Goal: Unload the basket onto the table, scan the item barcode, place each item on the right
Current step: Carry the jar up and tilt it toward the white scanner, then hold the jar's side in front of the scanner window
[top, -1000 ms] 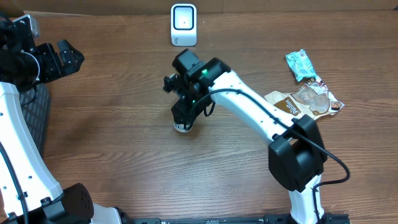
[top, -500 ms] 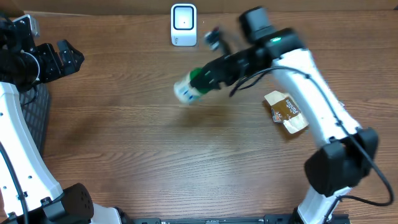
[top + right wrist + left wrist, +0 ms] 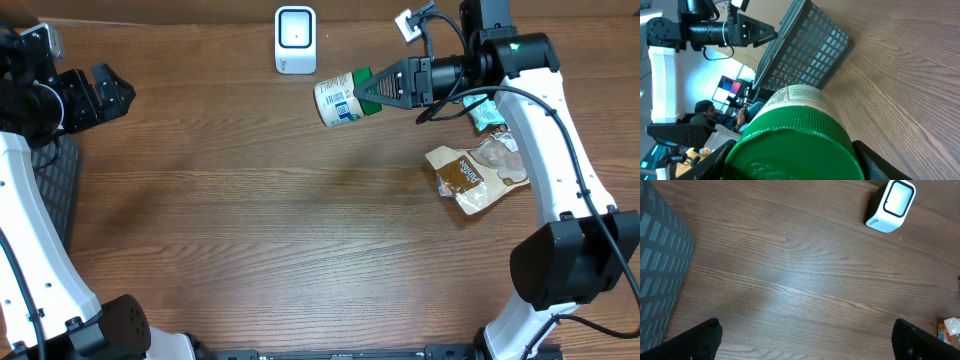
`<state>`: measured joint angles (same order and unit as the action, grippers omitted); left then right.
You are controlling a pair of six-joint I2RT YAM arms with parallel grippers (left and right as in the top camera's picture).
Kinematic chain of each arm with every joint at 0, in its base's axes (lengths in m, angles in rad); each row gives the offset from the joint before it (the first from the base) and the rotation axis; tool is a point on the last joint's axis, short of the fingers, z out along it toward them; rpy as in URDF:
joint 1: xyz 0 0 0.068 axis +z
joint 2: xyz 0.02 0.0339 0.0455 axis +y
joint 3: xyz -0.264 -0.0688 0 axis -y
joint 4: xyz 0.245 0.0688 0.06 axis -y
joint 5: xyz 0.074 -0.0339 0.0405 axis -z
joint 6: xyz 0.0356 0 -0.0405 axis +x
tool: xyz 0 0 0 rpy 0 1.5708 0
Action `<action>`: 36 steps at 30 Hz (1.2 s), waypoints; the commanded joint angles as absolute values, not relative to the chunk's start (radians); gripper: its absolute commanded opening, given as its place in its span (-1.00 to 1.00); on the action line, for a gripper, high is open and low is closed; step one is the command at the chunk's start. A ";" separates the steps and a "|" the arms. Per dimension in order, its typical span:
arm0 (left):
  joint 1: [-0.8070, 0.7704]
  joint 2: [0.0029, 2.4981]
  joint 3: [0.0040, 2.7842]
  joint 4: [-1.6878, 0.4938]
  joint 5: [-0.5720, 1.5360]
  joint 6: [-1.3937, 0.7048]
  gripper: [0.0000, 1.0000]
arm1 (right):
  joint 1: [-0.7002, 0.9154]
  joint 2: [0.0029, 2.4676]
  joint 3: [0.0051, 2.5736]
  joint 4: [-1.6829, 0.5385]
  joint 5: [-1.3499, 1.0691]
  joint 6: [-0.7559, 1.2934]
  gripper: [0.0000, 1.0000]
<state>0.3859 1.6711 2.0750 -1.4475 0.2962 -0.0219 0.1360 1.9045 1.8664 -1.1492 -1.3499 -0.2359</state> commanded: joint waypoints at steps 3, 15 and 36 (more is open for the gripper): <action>0.379 1.664 2.090 -1.446 0.304 -0.003 0.99 | 0.160 1.866 1.894 -1.135 -1.336 -0.239 0.05; 0.379 1.664 2.090 -1.446 0.304 -0.003 0.99 | 0.403 1.867 1.890 -1.083 -0.641 -0.231 -0.01; 0.379 1.664 2.090 -1.446 0.304 -0.003 1.00 | 0.609 1.975 1.864 -0.560 0.213 -0.474 -0.10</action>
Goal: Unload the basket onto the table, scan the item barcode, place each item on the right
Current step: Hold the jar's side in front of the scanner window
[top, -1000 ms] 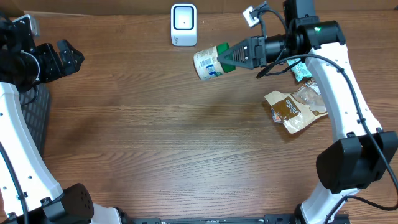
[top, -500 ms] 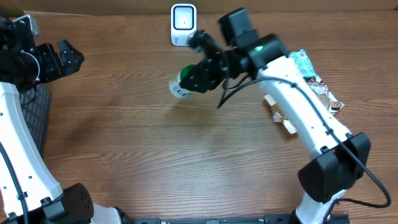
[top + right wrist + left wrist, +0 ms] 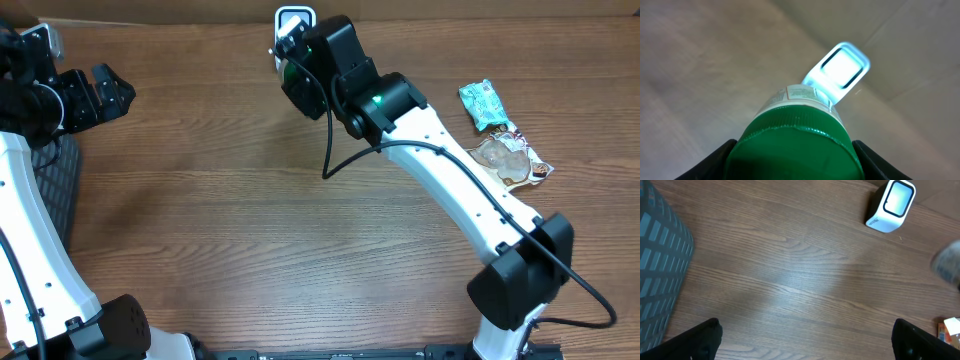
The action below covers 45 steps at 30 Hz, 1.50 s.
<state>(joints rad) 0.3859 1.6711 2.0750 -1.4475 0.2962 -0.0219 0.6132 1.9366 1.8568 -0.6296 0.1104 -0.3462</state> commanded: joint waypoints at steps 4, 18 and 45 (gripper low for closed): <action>0.379 1.664 2.090 -1.446 0.304 -0.003 0.99 | 0.606 2.031 1.864 -0.380 0.244 -0.680 0.07; 0.379 1.664 2.090 -1.446 0.304 -0.003 1.00 | 0.527 2.175 1.864 0.023 0.242 -0.820 0.30; 0.379 1.664 2.090 -1.446 0.304 -0.003 0.99 | 0.509 2.308 1.864 0.258 0.203 -1.161 -0.23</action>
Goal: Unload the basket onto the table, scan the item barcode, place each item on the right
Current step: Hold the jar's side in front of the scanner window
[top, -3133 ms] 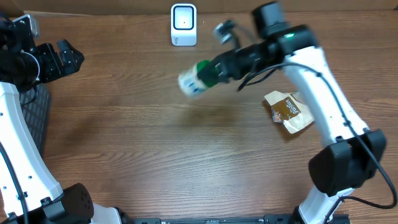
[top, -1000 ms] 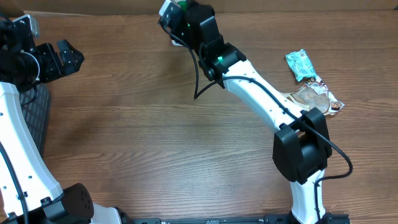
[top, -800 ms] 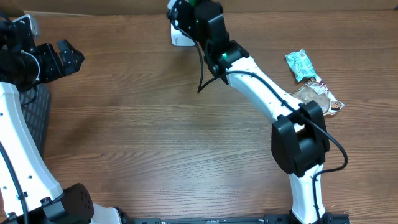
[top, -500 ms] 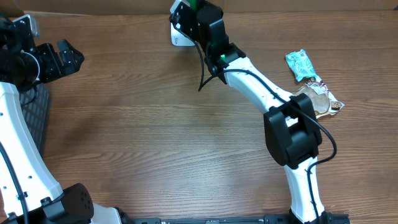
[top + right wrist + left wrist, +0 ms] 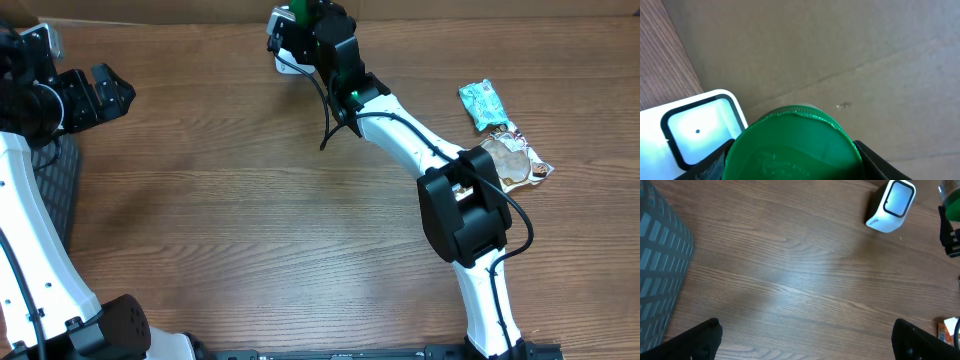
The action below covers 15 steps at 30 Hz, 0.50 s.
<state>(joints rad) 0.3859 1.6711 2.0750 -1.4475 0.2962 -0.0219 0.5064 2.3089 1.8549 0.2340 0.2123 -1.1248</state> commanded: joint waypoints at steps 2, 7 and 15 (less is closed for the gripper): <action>0.379 1.664 2.090 -1.446 0.304 -0.003 1.00 | 0.509 2.310 1.864 0.260 0.191 -1.161 -0.23; 0.379 1.664 2.090 -1.446 0.304 -0.003 1.00 | 0.512 2.320 1.864 0.265 0.171 -1.161 -0.22; 0.379 1.664 2.090 -1.446 0.304 -0.003 0.99 | 0.524 2.321 1.864 0.221 0.119 -1.212 -0.10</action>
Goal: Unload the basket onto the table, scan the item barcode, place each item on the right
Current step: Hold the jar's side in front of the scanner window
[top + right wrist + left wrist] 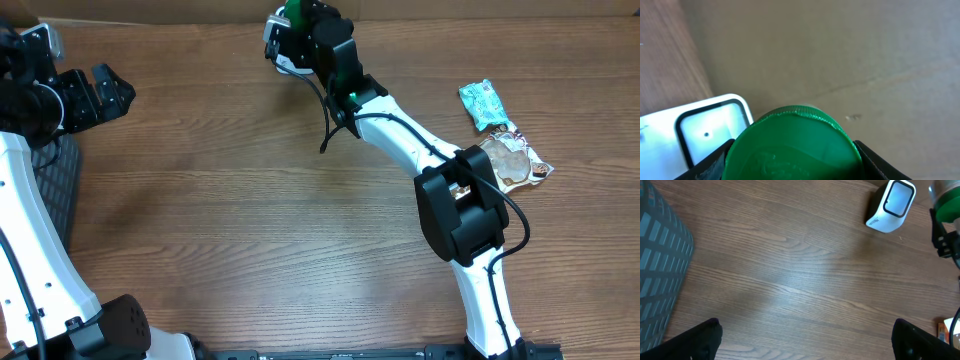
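A jar with a green cap [795, 145] and a pale labelled body [946, 200] is held at the back edge of the table. My right gripper [795, 162] is shut on it, right by the white scanner [891, 205] with its lit window [700, 130]. From overhead, the right gripper [297, 20] covers most of the scanner. My left gripper [100, 95] hangs open far to the left, its fingertips [705, 337] empty over bare wood.
A black mesh basket [55, 185] stands at the left edge, also visible as the basket [660, 265] in the left wrist view. A teal packet [483, 104] and a brown snack bag [505, 160] lie at the right. A cardboard wall [850, 50] rises behind the scanner.
My right gripper with the jar has shifted slightly left at the scanner, so more of the jar shows in the left wrist view. The left arm has not moved.
The right gripper first held the jar on its side in the air, to the right of the scanner. Then it was swung over the scanner with the jar facing the lit window. Lately it has stayed at the table's back edge beside the scanner. The left gripper stayed open throughout.
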`<state>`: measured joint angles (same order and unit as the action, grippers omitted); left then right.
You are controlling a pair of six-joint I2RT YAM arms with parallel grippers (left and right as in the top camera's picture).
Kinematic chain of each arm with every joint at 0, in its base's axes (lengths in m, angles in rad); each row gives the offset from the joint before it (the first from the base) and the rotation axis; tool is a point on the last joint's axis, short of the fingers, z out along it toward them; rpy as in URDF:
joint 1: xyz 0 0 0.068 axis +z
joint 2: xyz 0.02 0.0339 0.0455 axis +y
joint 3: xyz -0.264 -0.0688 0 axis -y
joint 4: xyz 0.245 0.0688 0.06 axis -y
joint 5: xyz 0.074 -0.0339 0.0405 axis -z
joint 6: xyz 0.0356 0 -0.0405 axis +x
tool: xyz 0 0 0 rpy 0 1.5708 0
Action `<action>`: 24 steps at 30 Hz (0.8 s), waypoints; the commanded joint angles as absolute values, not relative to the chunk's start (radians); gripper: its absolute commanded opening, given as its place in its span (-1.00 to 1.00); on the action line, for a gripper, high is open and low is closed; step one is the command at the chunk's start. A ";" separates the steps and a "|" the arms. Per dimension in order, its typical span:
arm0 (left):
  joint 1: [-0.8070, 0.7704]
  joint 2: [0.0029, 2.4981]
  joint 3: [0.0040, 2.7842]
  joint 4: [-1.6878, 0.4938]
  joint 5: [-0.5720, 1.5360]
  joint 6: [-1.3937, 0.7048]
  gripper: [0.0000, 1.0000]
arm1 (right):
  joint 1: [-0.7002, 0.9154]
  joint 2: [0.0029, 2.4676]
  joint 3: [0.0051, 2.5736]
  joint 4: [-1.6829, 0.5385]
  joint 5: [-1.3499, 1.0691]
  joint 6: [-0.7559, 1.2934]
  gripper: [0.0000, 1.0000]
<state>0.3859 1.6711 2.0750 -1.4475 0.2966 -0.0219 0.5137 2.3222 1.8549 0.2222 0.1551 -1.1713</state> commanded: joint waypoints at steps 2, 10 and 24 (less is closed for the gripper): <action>0.379 1.664 2.090 -1.446 0.304 -0.003 0.99 | 0.524 2.326 1.864 0.218 0.106 -1.213 -0.10; 0.379 1.664 2.090 -1.446 0.304 -0.003 0.99 | 0.527 2.358 1.864 0.182 0.107 -1.213 -0.12; 0.379 1.664 2.090 -1.446 0.304 -0.003 0.99 | 0.527 2.367 1.864 0.283 0.110 -1.213 -0.12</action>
<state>0.3859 1.6711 2.0750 -1.4475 0.2962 -0.0219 0.5243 2.3734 1.8545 0.2619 0.1116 -1.2087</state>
